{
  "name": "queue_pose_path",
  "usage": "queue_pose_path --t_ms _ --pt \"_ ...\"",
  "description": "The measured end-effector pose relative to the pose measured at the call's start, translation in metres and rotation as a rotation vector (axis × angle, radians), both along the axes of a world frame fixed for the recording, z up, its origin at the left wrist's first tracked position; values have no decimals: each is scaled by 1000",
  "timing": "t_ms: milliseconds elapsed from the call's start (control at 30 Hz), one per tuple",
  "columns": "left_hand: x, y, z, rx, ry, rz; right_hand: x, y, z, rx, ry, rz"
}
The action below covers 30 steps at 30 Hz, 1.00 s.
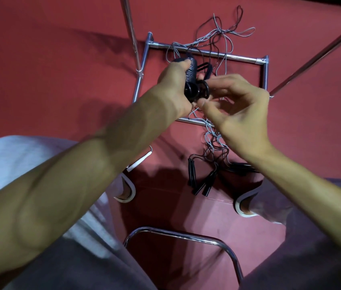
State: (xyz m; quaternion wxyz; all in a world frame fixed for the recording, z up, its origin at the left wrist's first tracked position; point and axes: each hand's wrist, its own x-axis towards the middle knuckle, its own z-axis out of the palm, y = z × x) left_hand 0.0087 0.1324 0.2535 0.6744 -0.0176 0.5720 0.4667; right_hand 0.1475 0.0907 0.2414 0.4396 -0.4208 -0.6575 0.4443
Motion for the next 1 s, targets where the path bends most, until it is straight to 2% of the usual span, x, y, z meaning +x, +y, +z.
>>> queue_pose_path --t_ms 133,267,533,733,833,900,1000 --pt "-7 -2 4 -25 36 -142 14 14 9 344 -246 150" --pt "-7 -2 6 -53 1 -215 23 25 22 468 -385 272" --pt "-5 -6 10 2 -58 -303 36 34 39 300 -266 411" --pt "-3 -8 10 -20 -126 -408 42 33 36 -88 -10 665" --pt "0 -5 3 -52 -43 -404 45 37 36 -270 71 736" --pt "1 -4 1 -59 -28 -401 45 37 39 -295 62 731" --pt "-3 -2 4 -74 -76 -326 46 37 41 -133 -93 580"
